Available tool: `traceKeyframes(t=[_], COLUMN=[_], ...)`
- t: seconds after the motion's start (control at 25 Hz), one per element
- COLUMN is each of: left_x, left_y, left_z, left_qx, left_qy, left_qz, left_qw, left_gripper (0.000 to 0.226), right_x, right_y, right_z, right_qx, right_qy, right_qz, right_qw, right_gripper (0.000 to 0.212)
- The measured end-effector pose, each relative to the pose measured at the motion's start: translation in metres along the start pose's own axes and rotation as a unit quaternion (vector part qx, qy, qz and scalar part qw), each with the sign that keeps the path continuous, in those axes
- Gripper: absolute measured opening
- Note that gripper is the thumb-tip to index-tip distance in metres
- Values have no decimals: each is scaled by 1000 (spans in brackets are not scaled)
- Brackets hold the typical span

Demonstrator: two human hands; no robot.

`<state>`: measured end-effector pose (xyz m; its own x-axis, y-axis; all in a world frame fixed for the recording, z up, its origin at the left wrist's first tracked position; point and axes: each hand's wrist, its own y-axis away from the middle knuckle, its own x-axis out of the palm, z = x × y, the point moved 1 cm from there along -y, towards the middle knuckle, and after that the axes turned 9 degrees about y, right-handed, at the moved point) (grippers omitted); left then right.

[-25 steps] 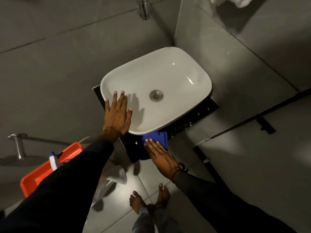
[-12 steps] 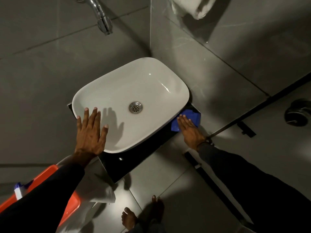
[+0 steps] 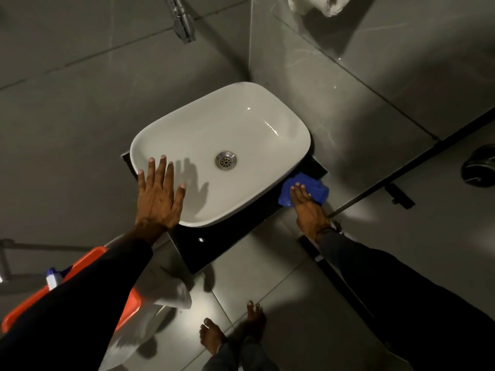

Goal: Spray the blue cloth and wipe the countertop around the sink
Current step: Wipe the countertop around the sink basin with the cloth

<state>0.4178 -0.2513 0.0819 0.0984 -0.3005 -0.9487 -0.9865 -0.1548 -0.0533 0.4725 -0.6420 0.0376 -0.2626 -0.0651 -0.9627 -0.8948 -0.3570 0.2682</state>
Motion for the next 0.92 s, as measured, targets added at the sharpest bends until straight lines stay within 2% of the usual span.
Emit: traceKeyframes(t=[0.08,0.16,0.28,0.36,0.4,0.44,0.48,0.52,0.56,0.6,0.68,0.8,0.84,0.92], left_x=[-4,-9,-8,9,19,30,37,41,44,47,49,44,45,47], left_y=[1,9,50,92,112,129,143,156,167,175,184,186,186,184], left_z=[-6,-15,-6,10,16,17,14,8,3,-1,-11,-27,-32,-39], left_qx=[-18,-61,-134,-204,-271,-358,-439,-488,-496,-480,-426,-407,-420,-439], left_qy=[13,84,223,280,332,412,496,549,577,594,627,628,619,603], left_qz=[1,-7,-60,-24,21,58,82,111,143,168,176,162,154,136], left_qw=[1000,995,964,938,903,836,744,669,633,623,628,643,645,652], left_gripper=[75,73,68,64,61,55,47,43,43,43,32,27,30,41], right_x=[8,18,34,42,46,49,51,52,51,48,36,23,22,23], right_y=[22,40,63,77,82,87,91,93,93,92,87,81,80,78], right_z=[36,77,147,186,201,213,221,225,226,224,213,199,196,197], right_qx=[-42,-86,-142,-175,-194,-212,-230,-244,-252,-249,-186,36,114,232], right_qy=[-2,-4,8,12,17,18,16,12,-5,-42,-171,-326,-368,-462], right_qz=[-2,3,6,-1,-3,-6,-8,-4,-2,-2,-10,-89,-95,-10], right_qw=[999,996,990,984,981,977,973,970,968,968,968,940,918,856], right_gripper=[74,76,81,84,84,85,85,83,80,74,57,29,30,46])
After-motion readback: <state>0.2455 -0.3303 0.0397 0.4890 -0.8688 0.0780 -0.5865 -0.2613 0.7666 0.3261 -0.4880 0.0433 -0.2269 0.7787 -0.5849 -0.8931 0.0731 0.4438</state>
